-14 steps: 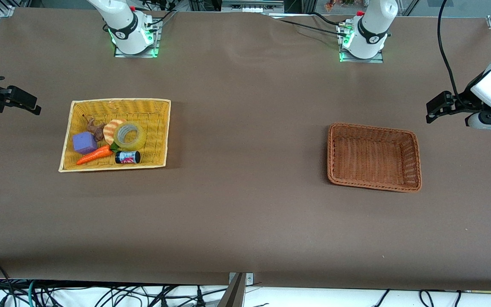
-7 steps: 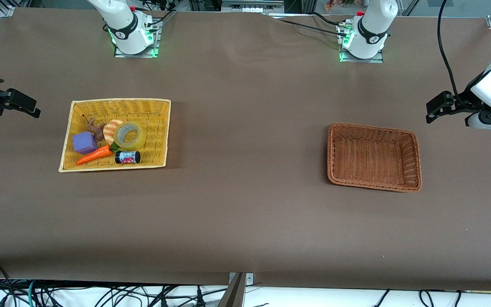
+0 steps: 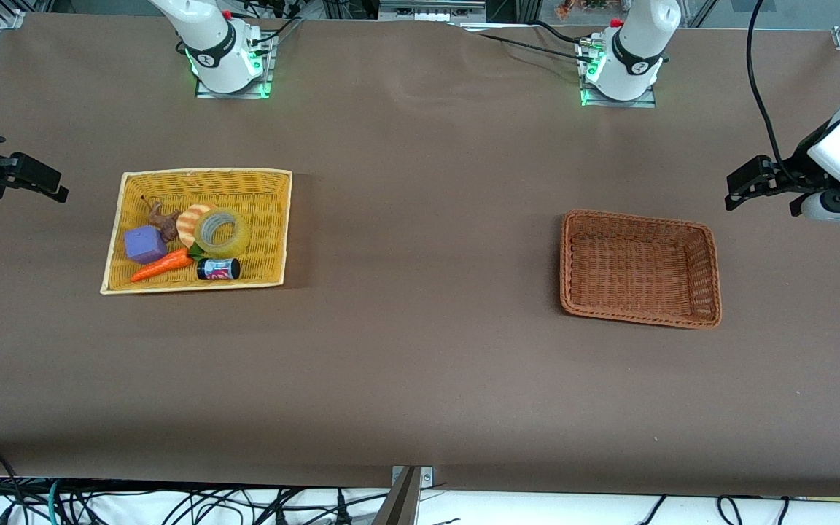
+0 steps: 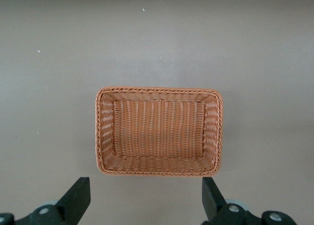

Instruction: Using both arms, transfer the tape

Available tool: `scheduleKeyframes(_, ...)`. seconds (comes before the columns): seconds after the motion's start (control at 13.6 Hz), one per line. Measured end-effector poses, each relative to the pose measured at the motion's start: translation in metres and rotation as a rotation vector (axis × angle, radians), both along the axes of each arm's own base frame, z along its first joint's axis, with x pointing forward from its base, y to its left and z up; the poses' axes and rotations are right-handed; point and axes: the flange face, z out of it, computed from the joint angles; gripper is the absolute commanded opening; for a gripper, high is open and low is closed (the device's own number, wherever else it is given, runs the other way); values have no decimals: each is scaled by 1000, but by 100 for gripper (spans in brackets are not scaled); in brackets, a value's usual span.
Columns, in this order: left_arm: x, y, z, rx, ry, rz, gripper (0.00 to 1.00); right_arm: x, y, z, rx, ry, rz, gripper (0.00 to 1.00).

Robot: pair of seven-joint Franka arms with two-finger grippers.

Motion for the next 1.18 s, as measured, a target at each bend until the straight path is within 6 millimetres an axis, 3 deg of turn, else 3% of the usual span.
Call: scheduleKeyframes(1.18,1,0,-2,0,3,34,100,0,0,0,0,0,0,100)
